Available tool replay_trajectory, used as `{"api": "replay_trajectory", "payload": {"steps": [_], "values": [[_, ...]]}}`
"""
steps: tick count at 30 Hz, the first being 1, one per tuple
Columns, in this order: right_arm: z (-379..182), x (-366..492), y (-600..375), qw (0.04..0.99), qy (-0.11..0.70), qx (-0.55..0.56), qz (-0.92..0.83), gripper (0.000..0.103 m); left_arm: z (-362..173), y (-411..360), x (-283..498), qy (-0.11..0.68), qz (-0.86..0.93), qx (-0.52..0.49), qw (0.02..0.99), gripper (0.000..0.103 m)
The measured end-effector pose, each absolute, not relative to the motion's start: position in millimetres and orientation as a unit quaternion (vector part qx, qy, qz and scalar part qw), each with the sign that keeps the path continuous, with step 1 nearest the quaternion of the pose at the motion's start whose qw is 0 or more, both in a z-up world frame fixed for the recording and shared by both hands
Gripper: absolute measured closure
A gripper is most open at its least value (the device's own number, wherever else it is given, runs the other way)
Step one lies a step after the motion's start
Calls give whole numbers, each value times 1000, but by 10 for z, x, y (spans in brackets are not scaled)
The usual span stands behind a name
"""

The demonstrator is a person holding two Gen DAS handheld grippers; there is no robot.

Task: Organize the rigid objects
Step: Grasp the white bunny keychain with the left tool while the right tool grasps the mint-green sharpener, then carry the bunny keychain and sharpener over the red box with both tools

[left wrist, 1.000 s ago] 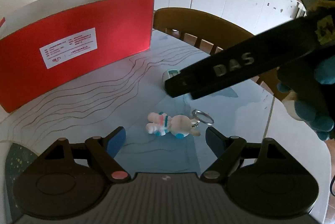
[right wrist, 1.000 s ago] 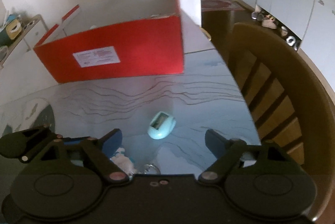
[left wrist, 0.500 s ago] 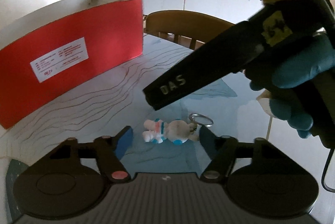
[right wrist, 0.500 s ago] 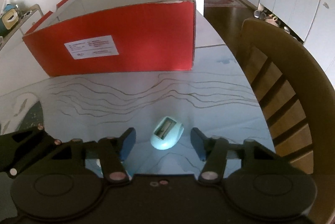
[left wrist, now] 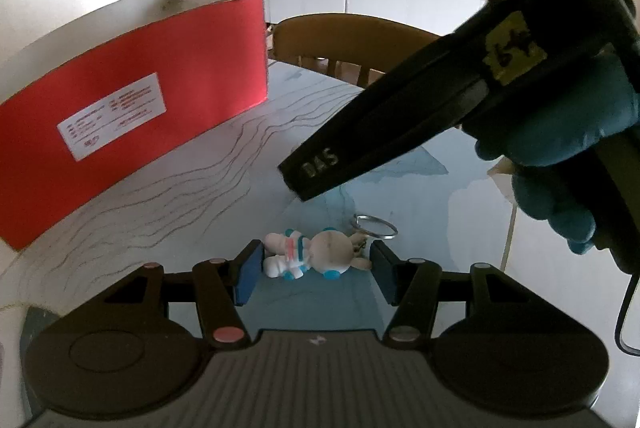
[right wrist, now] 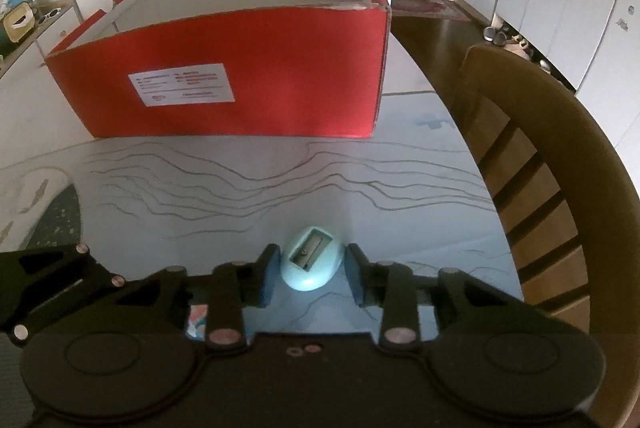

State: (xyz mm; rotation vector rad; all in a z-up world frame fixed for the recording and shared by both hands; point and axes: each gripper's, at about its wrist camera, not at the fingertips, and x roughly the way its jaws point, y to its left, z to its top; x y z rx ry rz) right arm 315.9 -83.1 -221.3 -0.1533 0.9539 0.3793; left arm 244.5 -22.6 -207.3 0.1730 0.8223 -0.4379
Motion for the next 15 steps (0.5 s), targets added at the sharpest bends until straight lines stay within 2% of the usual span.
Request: {"api": "replay_trajectory", "payload": {"steps": [15], "values": [[-1838,2862,-782,871,437,-75,212,69,-1827,139,2360,409,-158,49,897,45]]}}
